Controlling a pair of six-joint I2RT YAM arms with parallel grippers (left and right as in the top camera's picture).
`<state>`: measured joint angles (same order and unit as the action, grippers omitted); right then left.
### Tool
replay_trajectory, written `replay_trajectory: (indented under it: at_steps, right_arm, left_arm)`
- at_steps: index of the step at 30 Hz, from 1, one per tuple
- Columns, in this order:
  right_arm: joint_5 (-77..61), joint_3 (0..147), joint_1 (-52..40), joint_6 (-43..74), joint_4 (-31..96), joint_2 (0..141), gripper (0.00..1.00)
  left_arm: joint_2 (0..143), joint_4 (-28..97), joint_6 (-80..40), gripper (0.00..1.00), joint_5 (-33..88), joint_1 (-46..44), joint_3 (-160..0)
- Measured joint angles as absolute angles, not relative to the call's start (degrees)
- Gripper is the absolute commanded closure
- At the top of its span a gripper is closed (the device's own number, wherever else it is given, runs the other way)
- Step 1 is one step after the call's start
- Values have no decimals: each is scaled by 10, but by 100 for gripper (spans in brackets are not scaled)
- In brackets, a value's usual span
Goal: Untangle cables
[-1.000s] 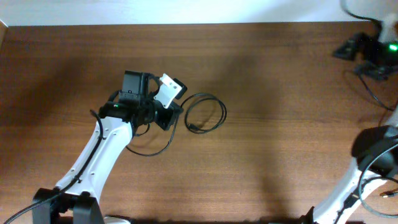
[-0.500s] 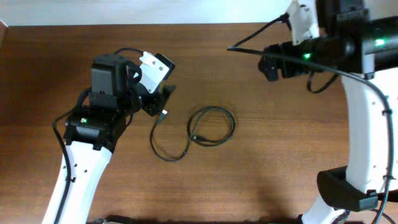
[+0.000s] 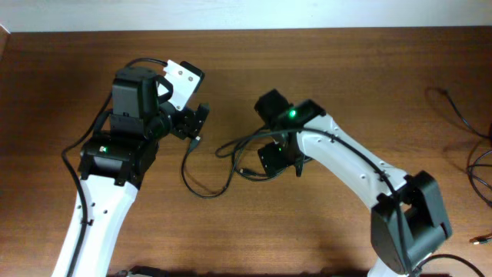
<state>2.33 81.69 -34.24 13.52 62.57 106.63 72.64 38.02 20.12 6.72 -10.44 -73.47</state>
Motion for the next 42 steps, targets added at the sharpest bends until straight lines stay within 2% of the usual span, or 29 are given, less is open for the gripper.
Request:
replay_trajectory:
  at_steps: [2, 5, 10, 15, 17, 18, 22, 29, 31, 35, 37, 39, 40, 42]
  right_arm:
    - [10, 750, -342, 140, 545, 1068, 13]
    - [6, 704, -342, 149, 492, 1068, 29]
    - [17, 701, -342, 208, 469, 1068, 33]
    - [39, 674, -342, 390, 421, 1068, 36]
    - [41, 659, -342, 430, 401, 1068, 45]
    - [41, 646, -342, 448, 384, 1068, 53]
    - [48, 629, -342, 474, 369, 1066, 96]
    - [40, 624, -342, 475, 368, 1063, 96]
    - [32, 641, -342, 434, 432, 1056, 96]
    - [109, 850, -342, 332, 629, 987, 96]
    - [210, 1033, -333, 276, 698, 925, 96]
    - [273, 1132, -291, 242, 722, 912, 96]
    - [309, 1188, -208, 216, 722, 910, 96]
    - [315, 1209, -104, 199, 722, 912, 96]
  left_arm:
    - [726, 385, 201, 12, 66, -104, -735]
    - [726, 398, 201, 12, 66, -104, -735]
    - [726, 402, 201, 12, 66, -104, -735]
    - [726, 407, 201, 12, 66, -104, -735]
    - [726, 407, 201, 12, 66, -104, -735]
    - [726, 407, 201, 12, 66, -104, -735]
    - [726, 407, 201, 12, 66, -104, -735]
    - [726, 408, 201, 12, 66, -104, -735]
    - [726, 408, 201, 11, 66, -104, -735]
    - [726, 409, 201, 9, 66, -104, -735]
    - [726, 410, 201, 9, 66, -104, -735]
    - [726, 408, 201, 9, 66, -104, -735]
    - [725, 410, 201, 9, 66, -104, -735]
    - [725, 409, 201, 9, 66, -104, -735]
